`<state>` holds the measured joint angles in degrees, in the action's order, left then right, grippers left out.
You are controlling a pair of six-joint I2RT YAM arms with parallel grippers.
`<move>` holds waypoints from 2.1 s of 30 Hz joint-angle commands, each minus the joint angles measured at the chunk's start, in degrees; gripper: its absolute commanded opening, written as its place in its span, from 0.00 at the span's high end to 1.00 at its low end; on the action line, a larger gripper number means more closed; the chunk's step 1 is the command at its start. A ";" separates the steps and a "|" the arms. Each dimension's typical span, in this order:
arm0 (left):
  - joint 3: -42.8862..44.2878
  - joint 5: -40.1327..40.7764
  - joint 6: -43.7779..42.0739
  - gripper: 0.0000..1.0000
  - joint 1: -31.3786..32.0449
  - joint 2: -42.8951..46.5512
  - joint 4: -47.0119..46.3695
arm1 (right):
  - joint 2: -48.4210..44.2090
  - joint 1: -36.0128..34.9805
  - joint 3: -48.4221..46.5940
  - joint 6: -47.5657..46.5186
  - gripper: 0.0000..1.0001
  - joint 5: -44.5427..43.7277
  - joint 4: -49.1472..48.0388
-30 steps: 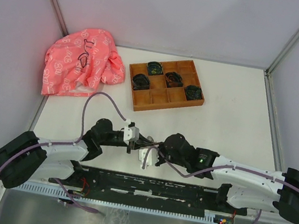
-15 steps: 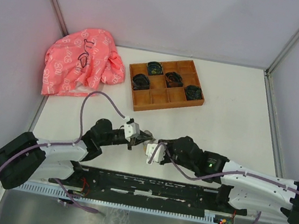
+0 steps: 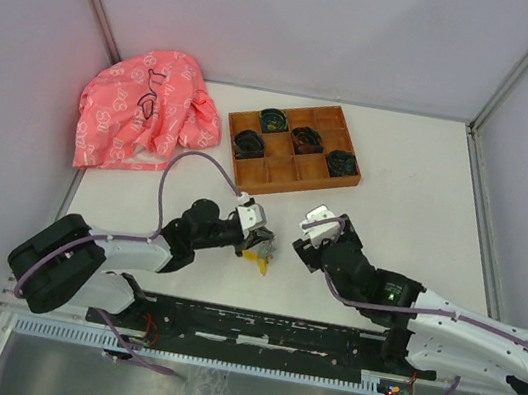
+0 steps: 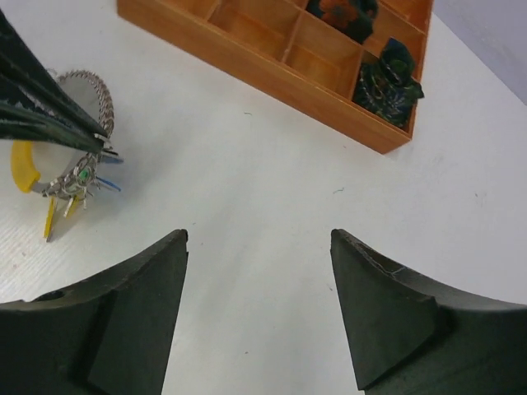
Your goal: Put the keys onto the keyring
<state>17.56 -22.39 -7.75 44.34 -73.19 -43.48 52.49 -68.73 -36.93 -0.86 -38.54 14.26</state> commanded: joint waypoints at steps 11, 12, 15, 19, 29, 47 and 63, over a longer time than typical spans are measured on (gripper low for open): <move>12.31 8.91 -5.82 0.91 5.08 -12.83 12.51 | -7.36 0.09 2.32 19.68 0.14 -15.42 0.37; 12.98 8.95 -5.95 0.90 5.55 -13.83 13.49 | -8.19 0.09 2.55 20.72 0.14 -15.34 0.53; 14.59 8.99 -6.14 0.85 7.25 -15.63 15.93 | -10.99 0.08 3.40 21.91 0.09 -15.27 0.99; 16.36 9.42 -4.69 0.74 9.10 -14.54 18.24 | -13.70 0.09 3.89 22.09 0.07 -16.54 2.85; 14.94 24.13 11.34 0.52 8.83 0.52 21.27 | -16.24 0.10 0.92 25.91 0.00 -21.90 11.49; 15.60 54.19 36.44 0.01 7.33 54.57 62.46 | -30.10 0.09 -2.41 24.71 0.00 -19.93 23.35; 17.18 55.84 37.50 0.01 7.33 63.98 76.91 | -26.98 0.06 -3.41 26.71 0.00 -23.41 26.30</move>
<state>34.20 31.99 27.29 51.83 -10.52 30.48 24.64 -68.73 -38.04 25.08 -58.61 39.51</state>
